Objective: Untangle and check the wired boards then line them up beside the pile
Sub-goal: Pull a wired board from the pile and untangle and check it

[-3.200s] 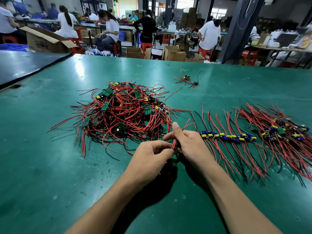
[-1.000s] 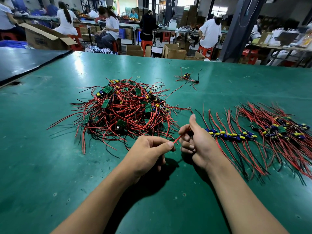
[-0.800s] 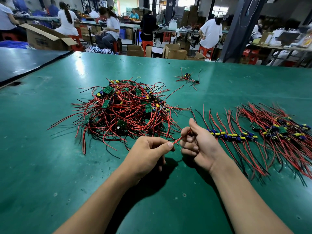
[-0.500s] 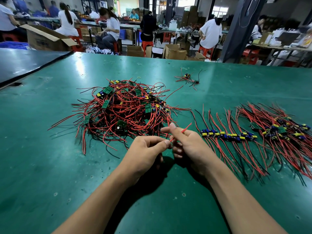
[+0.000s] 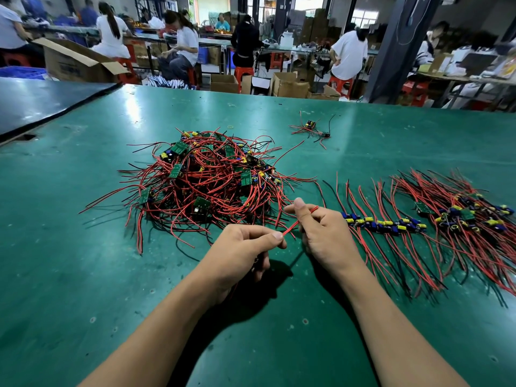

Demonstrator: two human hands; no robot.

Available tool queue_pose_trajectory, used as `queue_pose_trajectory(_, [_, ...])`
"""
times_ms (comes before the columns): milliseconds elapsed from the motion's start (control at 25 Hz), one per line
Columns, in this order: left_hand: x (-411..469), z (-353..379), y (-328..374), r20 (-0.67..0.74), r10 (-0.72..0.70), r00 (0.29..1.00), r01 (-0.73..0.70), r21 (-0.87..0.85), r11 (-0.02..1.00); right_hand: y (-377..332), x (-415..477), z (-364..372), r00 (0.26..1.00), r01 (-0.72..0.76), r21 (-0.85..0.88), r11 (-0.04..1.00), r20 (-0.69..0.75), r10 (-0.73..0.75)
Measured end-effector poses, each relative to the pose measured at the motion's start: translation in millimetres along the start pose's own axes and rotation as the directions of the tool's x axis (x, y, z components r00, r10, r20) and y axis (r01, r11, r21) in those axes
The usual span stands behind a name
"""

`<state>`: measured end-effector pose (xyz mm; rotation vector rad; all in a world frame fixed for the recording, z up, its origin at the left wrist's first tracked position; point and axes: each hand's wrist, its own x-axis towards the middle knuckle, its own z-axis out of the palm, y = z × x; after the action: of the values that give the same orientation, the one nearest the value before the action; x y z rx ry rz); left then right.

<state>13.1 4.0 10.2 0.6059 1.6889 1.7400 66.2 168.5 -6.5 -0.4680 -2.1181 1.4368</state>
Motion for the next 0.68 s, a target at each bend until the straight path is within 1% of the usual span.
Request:
queue_pose_trajectory(80, [-0.3, 0.1, 1.1, 0.003, -0.002, 1.0, 0.002, 0.014, 1.0, 1.7, 1.0, 0.0, 0.999, -0.015, 0.055, 0.998, -0.03, 0.017])
queue_pose_trajectory(160, [-0.7, 0.3, 2.1, 0.006, -0.001, 1.0, 0.001, 0.021, 1.0, 0.5, 2.3, 1.8, 0.994, -0.112, 0.226, 0.968, 0.022, 0.11])
queue_pose_trajectory(240, [-1.4, 0.2, 2.3, 0.005, -0.004, 1.0, 0.004, 0.006, 1.0, -4.7, 2.8, 3.4, 0.966, -0.257, 0.373, 0.892, 0.121, 0.227])
queue_pose_trajectory(320, [-3.1, -0.9, 1.5, 0.007, -0.024, 1.0, 0.024, -0.042, 0.999, -6.5, 3.2, 2.8, 0.935, -0.354, 0.459, 0.815, 0.196, 0.296])
queue_pose_trajectory(440, [-5.9, -3.4, 3.1, 0.037, -0.057, 0.998, 0.061, -0.118, 0.991, -7.2, 4.7, -3.8, 0.924, -0.38, 0.588, 0.714, 0.203, 0.324])
queue_pose_trajectory(480, [-6.3, -4.0, 4.2, 0.046, -0.068, 0.997, 0.074, -0.142, 0.987, -7.7, 4.7, -4.0, 0.923, -0.379, 0.61, 0.696, 0.201, 0.327])
queue_pose_trajectory(560, [-6.3, -4.5, 7.0, 0.041, -0.07, 0.997, 0.077, -0.194, 0.978, -9.2, 3.3, -1.6, 0.919, -0.393, 0.594, 0.702, 0.221, 0.327])
queue_pose_trajectory(640, [-4.3, -4.2, 8.3, 0.0, -0.045, 0.999, 0.042, -0.288, 0.957, -9.6, -1.0, 4.5, 0.916, -0.399, 0.528, 0.75, 0.253, 0.31])
queue_pose_trajectory(680, [-3.1, -4.3, 9.0, -0.026, -0.023, 0.999, 0.013, -0.342, 0.94, -9.0, -4.5, 8.4, 0.923, -0.377, 0.478, 0.793, 0.265, 0.279])
